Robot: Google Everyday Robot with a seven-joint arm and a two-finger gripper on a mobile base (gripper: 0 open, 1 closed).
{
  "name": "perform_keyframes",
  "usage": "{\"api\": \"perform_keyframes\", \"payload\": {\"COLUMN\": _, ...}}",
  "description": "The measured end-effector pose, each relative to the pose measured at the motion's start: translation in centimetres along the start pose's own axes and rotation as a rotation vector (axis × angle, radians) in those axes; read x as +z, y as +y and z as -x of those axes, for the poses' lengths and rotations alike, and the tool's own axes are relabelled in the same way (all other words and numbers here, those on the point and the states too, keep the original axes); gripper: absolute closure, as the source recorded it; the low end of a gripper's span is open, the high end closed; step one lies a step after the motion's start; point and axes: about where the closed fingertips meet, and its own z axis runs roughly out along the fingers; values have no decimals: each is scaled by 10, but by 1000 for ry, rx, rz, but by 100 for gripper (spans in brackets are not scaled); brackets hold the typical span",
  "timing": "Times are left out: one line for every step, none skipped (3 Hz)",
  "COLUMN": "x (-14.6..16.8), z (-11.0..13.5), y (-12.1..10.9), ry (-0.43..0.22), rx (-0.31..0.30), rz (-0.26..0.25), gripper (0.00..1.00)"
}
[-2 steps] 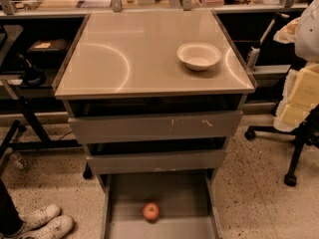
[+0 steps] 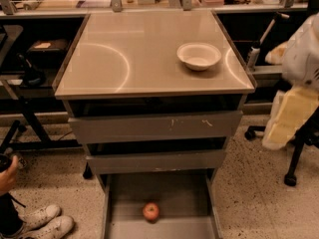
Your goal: Pick apple from bottom drawer and place on counter
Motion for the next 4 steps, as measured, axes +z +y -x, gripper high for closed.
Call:
{"api": "perform_keyframes", "payload": {"x": 75, "z": 1, "y": 25, "ry": -2, "rx": 33, "rz": 60, "gripper": 0}}
{"api": "perform_keyframes", "payload": {"x": 155, "z": -5, "y": 58, "ry": 20, "rx": 39, "rz": 151, "gripper": 0}}
{"api": "perform_keyframes", "payload": {"x": 205, "z": -11, "y": 80, "ry": 38, "rx": 41, "rz": 215, "gripper": 0}}
{"api": "perform_keyframes", "payload": {"x": 208, "z": -12, "y": 83, "ry": 40, "rx": 42, "rz": 221, "gripper": 0}}
